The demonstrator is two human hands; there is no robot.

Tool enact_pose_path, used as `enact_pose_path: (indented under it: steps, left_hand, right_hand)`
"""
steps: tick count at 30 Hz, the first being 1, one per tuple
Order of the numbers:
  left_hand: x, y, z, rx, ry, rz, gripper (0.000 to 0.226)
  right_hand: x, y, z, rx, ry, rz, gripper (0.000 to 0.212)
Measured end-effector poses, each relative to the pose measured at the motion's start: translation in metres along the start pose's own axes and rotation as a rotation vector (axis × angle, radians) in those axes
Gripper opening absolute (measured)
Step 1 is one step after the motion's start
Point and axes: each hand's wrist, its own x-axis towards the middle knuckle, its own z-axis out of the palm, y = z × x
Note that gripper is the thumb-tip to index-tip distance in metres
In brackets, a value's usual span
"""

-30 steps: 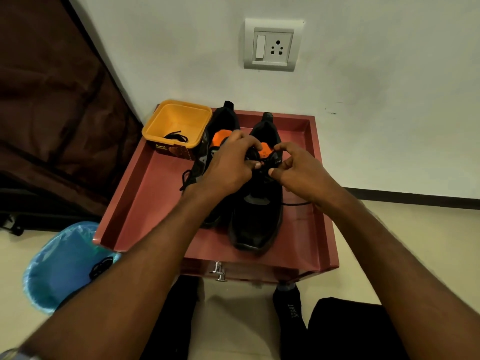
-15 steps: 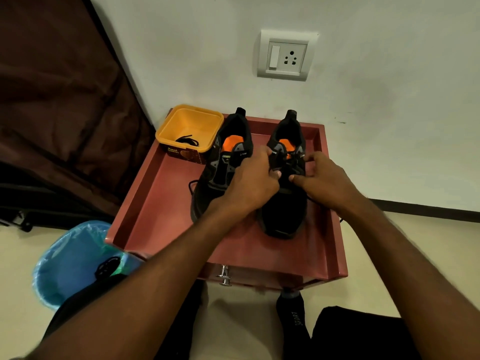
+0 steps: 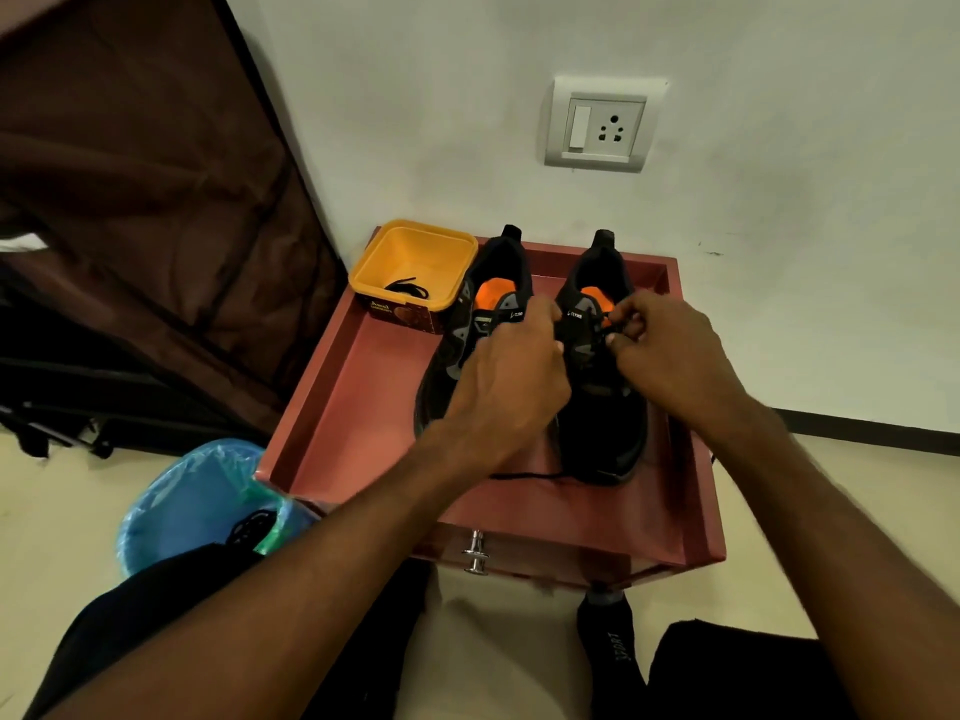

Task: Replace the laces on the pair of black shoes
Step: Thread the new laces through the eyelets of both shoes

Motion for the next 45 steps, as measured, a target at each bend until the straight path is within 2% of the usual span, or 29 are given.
enact_pose_path:
  steps: [5,9,14,20,24,28,30,32,36,38,40,42,45]
  left_hand:
    - [0.018,-0.055,-0.036,0.06,0.139,-0.11,0.013]
    - [0.032,-0.107,-0.056,0.141,0.113,-0.185,0.028]
    - [0.038,-0.155,-0.052,0.115,0.075,-0.117,0.053]
    - [0.049,-0.167,-0.043,0.003,0.098,-0.193,0.058]
    - [0.058,-0.164,-0.048,-0.095,0.088,-0.353,0.08]
    - [0.058,-0.16,-0.054,-0.115,0.053,-0.358,0.092]
    - [0.057,-0.162,-0.055,-0.125,0.04,-0.345,0.093]
    - [0.055,-0.162,-0.057,-0.139,0.006,-0.339,0.096]
    - [0.057,-0.164,-0.06,-0.164,-0.042,-0.353,0.099]
    - [0.059,-0.164,-0.058,-0.188,-0.015,-0.337,0.097]
    - [0.058,-0.162,-0.06,-0.176,0.093,-0.319,0.086]
    - [0.059,-0.157,-0.066,-0.145,0.279,-0.319,0.063]
    - [0.065,-0.148,-0.077,-0.396,0.477,-0.339,0.041]
  right_hand:
    - [0.004,-0.028,0.02,0.126,-0.007,-0.092,0.013]
    - [0.009,-0.053,0.038,0.23,0.036,-0.145,0.015]
    - [0.016,-0.093,0.058,0.355,0.117,-0.204,0.014]
    - [0.034,-0.126,0.088,0.288,0.158,-0.263,0.016]
    - [0.09,-0.147,0.107,0.084,0.037,-0.341,0.021]
    - [0.148,-0.176,0.133,-0.27,-0.201,-0.319,0.014]
    - [0.162,-0.187,0.147,-0.429,-0.334,-0.31,0.026]
    - [0.169,-0.192,0.157,-0.455,-0.404,-0.29,0.025]
    - [0.177,-0.193,0.17,-0.403,-0.391,-0.253,0.021]
    - [0.18,-0.195,0.169,-0.354,-0.377,-0.208,0.017]
    - [0.184,-0.194,0.16,-0.237,-0.307,-0.117,0.018]
    - [0.181,-0.192,0.138,-0.052,-0.219,-0.034,0.02]
    - [0.149,-0.185,0.087,0.402,-0.193,0.031,0.01]
